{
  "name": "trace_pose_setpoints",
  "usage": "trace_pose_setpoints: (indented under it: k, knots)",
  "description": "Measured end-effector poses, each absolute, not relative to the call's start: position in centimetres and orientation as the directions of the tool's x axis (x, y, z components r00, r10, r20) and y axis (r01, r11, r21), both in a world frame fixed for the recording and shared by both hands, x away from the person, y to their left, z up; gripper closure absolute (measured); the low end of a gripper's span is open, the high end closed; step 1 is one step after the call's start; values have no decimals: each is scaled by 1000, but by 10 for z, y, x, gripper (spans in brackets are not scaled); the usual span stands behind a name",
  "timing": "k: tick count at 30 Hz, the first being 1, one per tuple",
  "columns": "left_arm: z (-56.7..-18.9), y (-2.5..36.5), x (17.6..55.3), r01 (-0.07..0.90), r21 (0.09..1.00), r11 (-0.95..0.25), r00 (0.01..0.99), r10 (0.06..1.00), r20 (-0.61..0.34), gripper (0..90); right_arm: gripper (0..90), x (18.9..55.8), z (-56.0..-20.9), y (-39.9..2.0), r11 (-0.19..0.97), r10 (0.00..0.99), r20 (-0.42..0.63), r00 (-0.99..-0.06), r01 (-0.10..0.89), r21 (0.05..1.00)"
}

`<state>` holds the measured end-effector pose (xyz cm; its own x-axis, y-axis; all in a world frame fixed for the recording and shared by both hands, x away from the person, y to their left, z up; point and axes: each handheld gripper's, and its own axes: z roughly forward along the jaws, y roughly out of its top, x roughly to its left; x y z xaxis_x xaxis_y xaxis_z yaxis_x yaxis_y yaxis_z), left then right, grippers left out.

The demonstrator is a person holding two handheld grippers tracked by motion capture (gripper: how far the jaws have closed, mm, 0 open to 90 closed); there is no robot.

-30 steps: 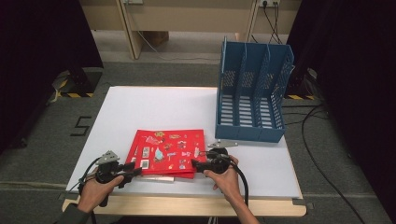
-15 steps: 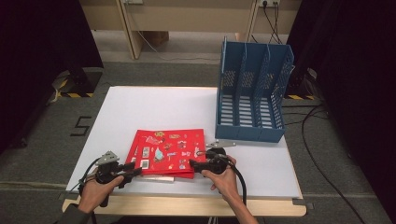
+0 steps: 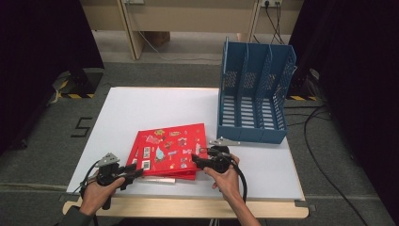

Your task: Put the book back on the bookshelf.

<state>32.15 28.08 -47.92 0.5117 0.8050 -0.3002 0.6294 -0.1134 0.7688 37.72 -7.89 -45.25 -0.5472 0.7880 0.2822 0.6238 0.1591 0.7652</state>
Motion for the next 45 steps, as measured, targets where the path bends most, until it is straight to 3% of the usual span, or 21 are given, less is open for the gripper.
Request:
trace_pose_setpoints:
  k: [7,12,28,45]
  knots:
    - [-480,277,323,636,768,-80,498,803,-328,539,354,379,-433,-78,157,795,242,-557,574,804]
    - [-481,277,324,648,760,-47,486,794,-365,536,384,381,-417,-81,95,776,284,-564,549,830]
    - [-483,279,326,663,749,1,474,773,-422,533,421,378,-387,-72,85,749,256,-611,472,878]
    - [-482,270,325,631,772,-77,500,801,-329,544,424,397,-448,-96,62,784,363,-504,645,762]
